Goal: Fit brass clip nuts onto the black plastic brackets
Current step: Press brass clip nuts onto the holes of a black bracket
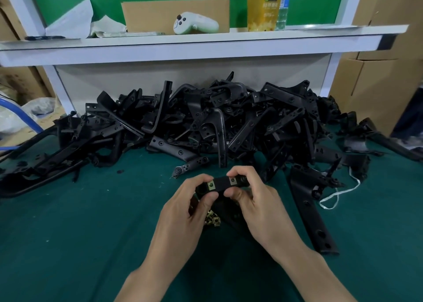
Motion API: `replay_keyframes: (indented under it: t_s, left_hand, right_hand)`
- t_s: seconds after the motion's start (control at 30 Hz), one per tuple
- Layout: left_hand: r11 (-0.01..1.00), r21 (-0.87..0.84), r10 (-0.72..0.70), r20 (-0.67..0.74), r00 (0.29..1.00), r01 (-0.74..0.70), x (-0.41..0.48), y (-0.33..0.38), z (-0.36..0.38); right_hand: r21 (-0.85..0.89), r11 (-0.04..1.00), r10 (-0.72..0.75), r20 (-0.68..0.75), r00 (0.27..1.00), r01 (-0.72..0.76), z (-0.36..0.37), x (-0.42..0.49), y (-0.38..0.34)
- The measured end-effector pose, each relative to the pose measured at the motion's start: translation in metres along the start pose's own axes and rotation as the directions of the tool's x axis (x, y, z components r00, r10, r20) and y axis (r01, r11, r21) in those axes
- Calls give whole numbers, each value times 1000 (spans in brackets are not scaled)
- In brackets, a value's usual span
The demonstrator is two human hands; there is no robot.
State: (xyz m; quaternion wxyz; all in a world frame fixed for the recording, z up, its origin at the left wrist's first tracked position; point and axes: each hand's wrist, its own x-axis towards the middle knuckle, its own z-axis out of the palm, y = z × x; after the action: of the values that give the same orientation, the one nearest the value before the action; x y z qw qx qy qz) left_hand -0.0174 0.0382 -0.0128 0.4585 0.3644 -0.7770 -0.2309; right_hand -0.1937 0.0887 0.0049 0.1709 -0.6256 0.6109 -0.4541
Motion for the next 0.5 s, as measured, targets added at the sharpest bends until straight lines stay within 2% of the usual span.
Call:
replay_keyframes:
  t_s: [0.13,0.33,0.5]
  left_hand:
    - [999,-29,-35,-31,999,34,-1,0,3]
    - [999,-33,-32,-82,996,29,-2,-2,0]
    - [997,-67,-38,-109,993,31,0,0,-2]
  right_hand:
    - [-63,997,-52,-47,998,49,1,0,-5]
    - [-26,991,-134,-151,979,132,2,-2,-11]
    - [-124,972,-220,-206,954,197,2,-2,-14]
